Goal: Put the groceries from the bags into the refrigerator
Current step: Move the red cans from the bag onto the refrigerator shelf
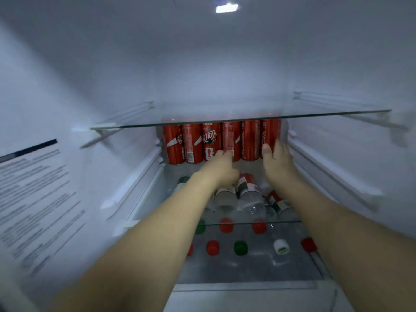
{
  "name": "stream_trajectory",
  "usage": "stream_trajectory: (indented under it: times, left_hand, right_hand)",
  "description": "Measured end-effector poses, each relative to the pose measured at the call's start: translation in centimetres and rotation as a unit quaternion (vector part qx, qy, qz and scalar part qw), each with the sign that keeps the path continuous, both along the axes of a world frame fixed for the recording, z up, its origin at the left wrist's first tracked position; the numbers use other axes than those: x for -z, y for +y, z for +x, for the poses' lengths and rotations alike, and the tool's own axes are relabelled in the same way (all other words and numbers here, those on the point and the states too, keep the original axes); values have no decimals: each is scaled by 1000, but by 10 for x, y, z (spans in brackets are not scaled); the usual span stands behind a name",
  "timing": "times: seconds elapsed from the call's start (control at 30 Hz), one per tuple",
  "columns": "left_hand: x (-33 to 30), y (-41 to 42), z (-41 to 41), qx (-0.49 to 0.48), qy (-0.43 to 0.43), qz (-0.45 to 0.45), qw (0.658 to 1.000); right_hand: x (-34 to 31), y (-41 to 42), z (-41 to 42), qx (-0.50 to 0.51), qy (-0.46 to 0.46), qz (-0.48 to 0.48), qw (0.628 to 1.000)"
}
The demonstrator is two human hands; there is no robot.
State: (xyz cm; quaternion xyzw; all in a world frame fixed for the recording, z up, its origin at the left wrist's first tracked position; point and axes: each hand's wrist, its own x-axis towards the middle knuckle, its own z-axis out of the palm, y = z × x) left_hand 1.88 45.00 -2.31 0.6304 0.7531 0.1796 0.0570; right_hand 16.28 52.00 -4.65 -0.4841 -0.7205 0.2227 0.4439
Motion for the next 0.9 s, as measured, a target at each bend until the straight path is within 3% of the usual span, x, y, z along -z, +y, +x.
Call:
stream_trajectory:
  times: [0.13,0.27,0.47,0.63,0.9]
  left_hand:
    - [-7,-40,-22,-47,10,3,999]
    - [-7,-81,-39,-81,58,7,995]
    - [-5,-146,-45,-99,58,0,993]
    - [1,-207,-27,-106,74,-24,991]
    - [10,-266,-2,-107,101,-21,989]
  right_hand:
    - [3,-33,-6,-50,-81,-12,995]
    - [-9,-74,-12,-100,-246,5,964]
    - [-26,-143,-8,-141,-352,11,925]
    - [-17,-186,2,-154,-443,-40,882]
    - [-18,-229,2,-169,-469,-38,866]
